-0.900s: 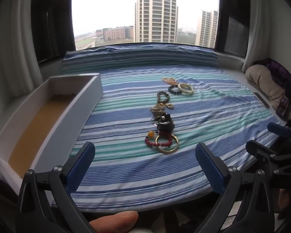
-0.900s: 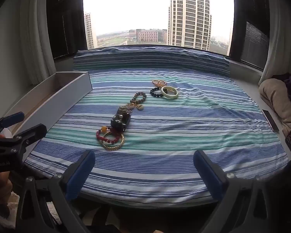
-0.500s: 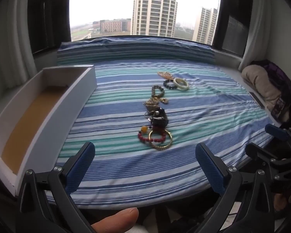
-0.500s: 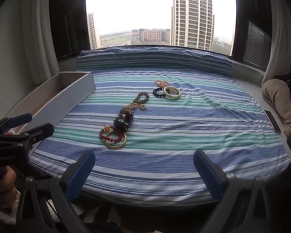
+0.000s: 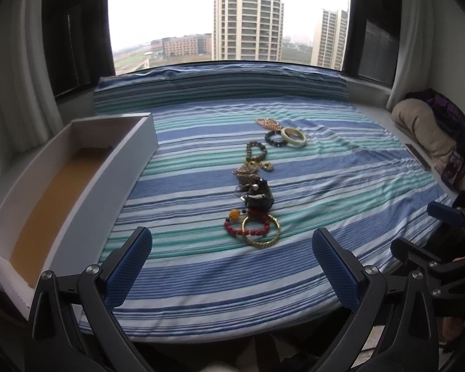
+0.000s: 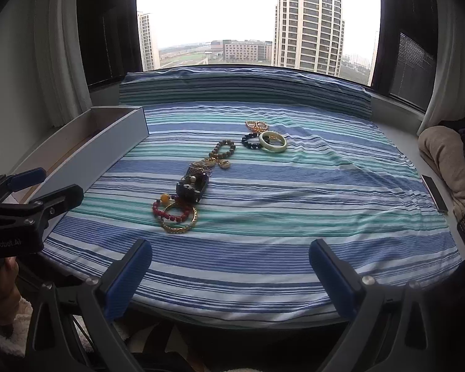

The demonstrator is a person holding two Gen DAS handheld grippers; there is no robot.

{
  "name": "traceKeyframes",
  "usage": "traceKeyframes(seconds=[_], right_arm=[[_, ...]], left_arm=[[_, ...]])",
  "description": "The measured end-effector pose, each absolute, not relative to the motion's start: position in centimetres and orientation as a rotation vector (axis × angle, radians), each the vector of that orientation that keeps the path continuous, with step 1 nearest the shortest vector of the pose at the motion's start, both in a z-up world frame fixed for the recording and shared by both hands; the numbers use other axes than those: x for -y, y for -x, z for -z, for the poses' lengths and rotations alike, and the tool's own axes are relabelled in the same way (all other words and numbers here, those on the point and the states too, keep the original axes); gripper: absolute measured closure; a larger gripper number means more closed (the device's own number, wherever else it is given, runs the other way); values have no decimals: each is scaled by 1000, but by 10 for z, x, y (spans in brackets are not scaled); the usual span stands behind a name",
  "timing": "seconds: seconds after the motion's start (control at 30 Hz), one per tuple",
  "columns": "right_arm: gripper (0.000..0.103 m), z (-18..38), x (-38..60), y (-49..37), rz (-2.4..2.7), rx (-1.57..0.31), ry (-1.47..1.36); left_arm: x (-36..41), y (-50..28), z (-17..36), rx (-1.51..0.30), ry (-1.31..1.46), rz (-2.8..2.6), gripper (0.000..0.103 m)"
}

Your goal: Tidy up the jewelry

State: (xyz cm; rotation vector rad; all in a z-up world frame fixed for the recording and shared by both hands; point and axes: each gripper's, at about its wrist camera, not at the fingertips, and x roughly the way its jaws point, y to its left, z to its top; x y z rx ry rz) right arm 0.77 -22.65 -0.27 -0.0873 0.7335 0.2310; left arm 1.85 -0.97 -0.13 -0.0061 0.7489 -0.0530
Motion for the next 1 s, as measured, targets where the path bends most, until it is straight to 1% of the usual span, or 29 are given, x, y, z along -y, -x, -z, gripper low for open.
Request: traceKeyframes(seconds=[0.13, 0.3, 0.43, 0.53, 1.0], right_arm=[[0, -1, 234, -16, -223, -763, 73], [0, -10, 233, -19, -236, -734, 87], [0, 0, 228, -21, -255, -756, 93], [0, 6, 230, -23, -264, -785, 73], [0, 2, 230, -16, -236, -773, 80]], left_arm=[[11, -20, -4, -729, -7, 40, 0], [8, -22, -3, -731, -2, 12, 0], [8, -24, 5, -774, 8, 19, 0], [7, -21, 1, -754, 8, 10, 1], [11, -21, 6, -769, 7, 39, 1]])
